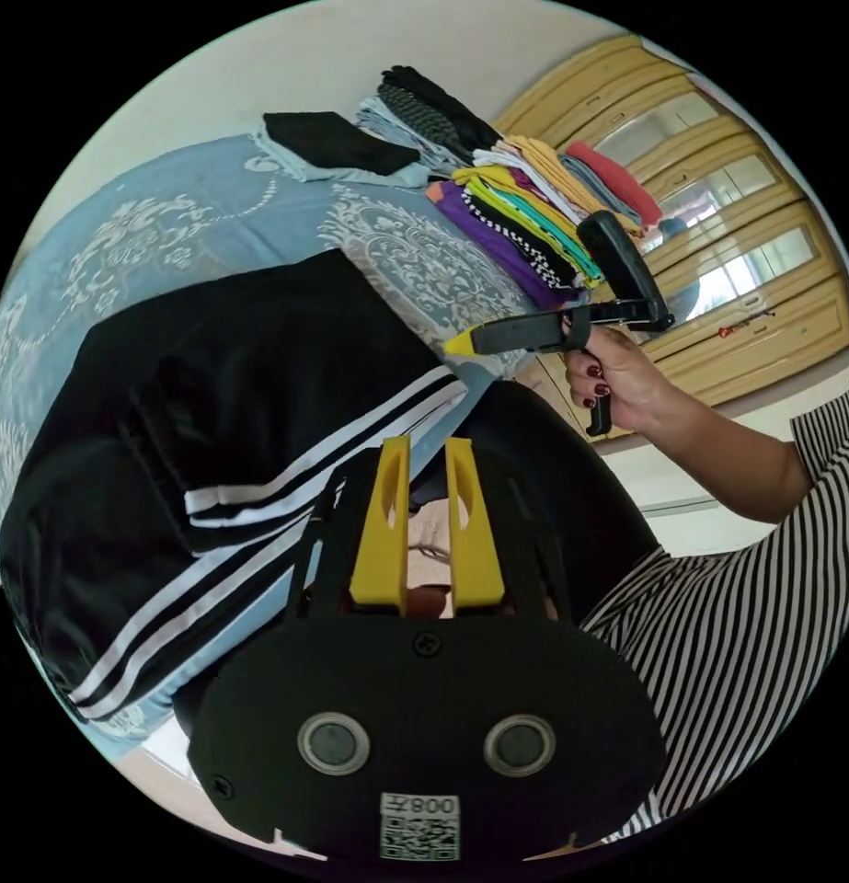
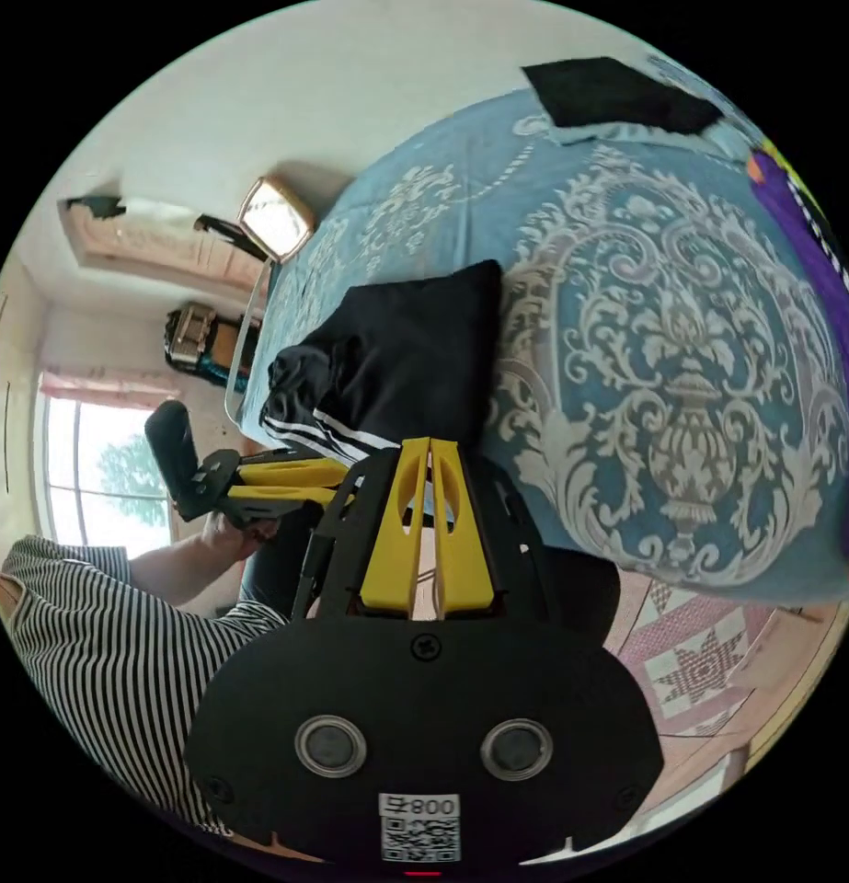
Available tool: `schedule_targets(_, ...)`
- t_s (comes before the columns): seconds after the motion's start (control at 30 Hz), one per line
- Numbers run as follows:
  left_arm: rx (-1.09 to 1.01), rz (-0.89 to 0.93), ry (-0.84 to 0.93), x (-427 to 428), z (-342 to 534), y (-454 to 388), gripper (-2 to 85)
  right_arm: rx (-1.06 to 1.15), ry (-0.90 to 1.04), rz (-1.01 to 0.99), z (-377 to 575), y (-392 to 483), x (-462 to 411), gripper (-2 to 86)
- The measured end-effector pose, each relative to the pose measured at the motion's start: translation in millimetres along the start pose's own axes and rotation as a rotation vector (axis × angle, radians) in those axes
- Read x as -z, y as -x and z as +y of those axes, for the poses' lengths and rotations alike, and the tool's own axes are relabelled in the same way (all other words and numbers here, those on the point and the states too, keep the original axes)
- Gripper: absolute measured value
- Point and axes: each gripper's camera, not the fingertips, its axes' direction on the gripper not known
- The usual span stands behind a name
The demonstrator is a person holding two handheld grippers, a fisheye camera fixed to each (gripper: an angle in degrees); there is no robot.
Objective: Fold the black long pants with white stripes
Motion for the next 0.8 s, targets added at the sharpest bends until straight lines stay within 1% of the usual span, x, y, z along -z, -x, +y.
schedule_targets(0.07, -0.029, -0.033, 0.015, -9.0, -16.7, -22.8, 7.2, 0.000, 0.033, -0.014, 3.9, -14.0, -9.4, 0.1)
schedule_targets(0.17, -0.054, -0.107, 0.063, -25.0, -35.8, -47.7, 7.9, 0.008, 0.129, 0.055, 6.8, -31.9, -31.1, 0.1)
schedule_targets(0.23, -0.050, -0.127, 0.103, -36.1, -45.3, -60.1, 8.5, -0.007, 0.116, 0.027, 9.7, -45.2, -33.4, 0.1)
schedule_targets(0.3, -0.053, -0.143, 0.105, -40.0, -53.6, -76.1, 9.0, -0.020, 0.105, 0.000, 14.3, -61.2, -35.0, 0.2)
schedule_targets(0.4, -0.138, -0.181, 0.094, -46.1, -66.0, -109.4, 9.1, -0.006, 0.100, 0.004, 19.7, -75.2, -35.2, 0.4)
schedule_targets(0.47, -0.162, -0.242, 0.168, -63.8, -75.6, -126.7, 8.0, -0.014, 0.064, -0.009, 21.3, -87.0, -31.7, 0.6)
schedule_targets(0.53, -0.183, -0.321, 0.142, -67.0, -79.2, -138.1, 6.2, -0.032, 0.015, -0.033, 19.9, -101.6, -26.9, 1.1)
schedule_targets(0.6, -0.187, -0.302, 0.140, -68.0, -83.8, -145.4, 4.7, -0.040, -0.030, -0.054, 11.0, -120.7, -23.5, 2.7)
schedule_targets(0.67, -0.158, -0.246, 0.134, -67.6, -90.7, -150.4, 3.7, -0.038, -0.045, -0.060, -0.6, -132.6, -24.2, 4.7)
schedule_targets(0.8, -0.105, -0.185, 0.114, -67.0, -99.8, -159.8, 3.1, -0.067, -0.030, -0.056, -33.6, -160.9, -38.3, 7.9)
